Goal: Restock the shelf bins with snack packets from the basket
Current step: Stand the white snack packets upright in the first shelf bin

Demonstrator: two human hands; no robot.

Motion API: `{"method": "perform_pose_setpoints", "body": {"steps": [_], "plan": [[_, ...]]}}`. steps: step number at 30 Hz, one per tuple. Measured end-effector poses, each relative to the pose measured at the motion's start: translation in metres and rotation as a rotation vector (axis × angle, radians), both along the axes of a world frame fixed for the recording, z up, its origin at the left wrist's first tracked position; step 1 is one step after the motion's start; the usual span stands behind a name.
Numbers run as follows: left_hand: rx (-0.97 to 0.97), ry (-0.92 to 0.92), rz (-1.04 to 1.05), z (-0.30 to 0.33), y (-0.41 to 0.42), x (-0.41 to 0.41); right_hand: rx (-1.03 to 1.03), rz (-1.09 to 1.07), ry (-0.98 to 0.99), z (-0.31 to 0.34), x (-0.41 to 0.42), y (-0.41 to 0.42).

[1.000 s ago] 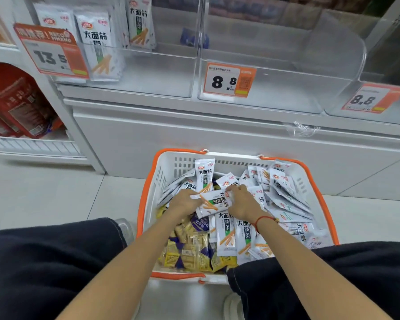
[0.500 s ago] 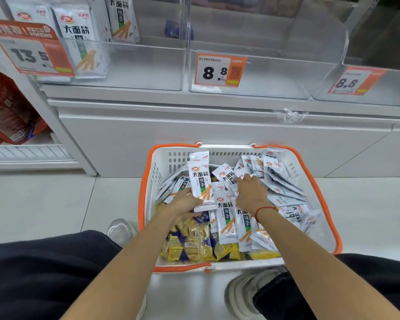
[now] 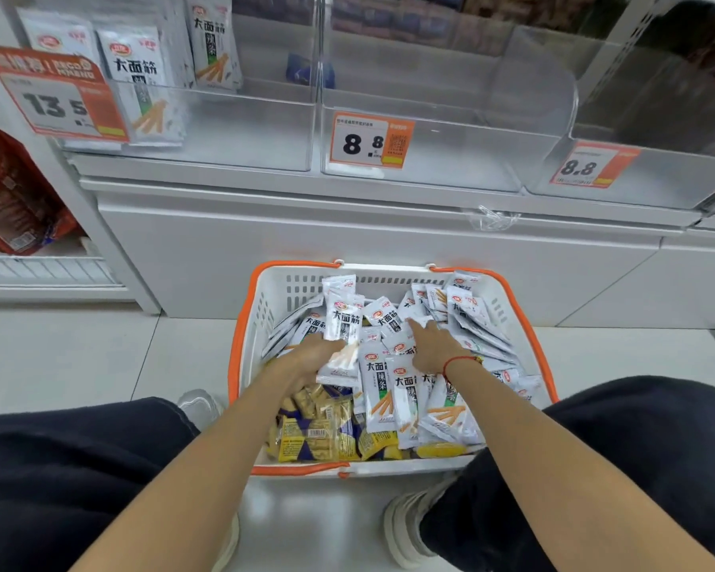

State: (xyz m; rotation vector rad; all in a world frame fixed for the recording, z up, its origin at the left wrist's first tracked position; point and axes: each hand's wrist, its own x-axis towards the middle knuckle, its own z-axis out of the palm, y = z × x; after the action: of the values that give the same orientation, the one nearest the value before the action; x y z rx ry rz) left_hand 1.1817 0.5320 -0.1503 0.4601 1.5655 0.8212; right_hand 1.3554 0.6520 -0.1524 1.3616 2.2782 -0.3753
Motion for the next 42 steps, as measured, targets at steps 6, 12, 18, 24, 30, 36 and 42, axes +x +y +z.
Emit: {"method": "perform_pose_setpoints", "body": {"steps": [6,12,18,24,30,36,42], "plan": [[0.047,0.066,0.064,0.007,-0.008,0.0,0.226,0.137,0.066,0.006,0.009,0.011],[0.074,0.176,0.191,0.012,-0.012,-0.003,-0.289,0.006,0.774,0.036,-0.028,0.001],[0.267,0.078,0.168,0.035,-0.009,0.009,-0.493,-0.184,1.157,0.067,-0.052,-0.017],[0.266,-0.187,0.221,0.039,0.004,0.015,-0.17,-0.234,1.222,0.059,-0.053,-0.023],[0.206,-0.158,0.198,0.03,-0.016,0.017,-0.086,-0.043,1.004,0.035,-0.059,-0.031],[0.124,0.013,0.457,0.013,-0.021,-0.011,-0.298,0.198,0.28,0.0,-0.037,-0.037],[0.17,0.064,0.463,0.018,-0.022,-0.012,-0.254,0.353,0.201,-0.013,-0.03,-0.052]]}}
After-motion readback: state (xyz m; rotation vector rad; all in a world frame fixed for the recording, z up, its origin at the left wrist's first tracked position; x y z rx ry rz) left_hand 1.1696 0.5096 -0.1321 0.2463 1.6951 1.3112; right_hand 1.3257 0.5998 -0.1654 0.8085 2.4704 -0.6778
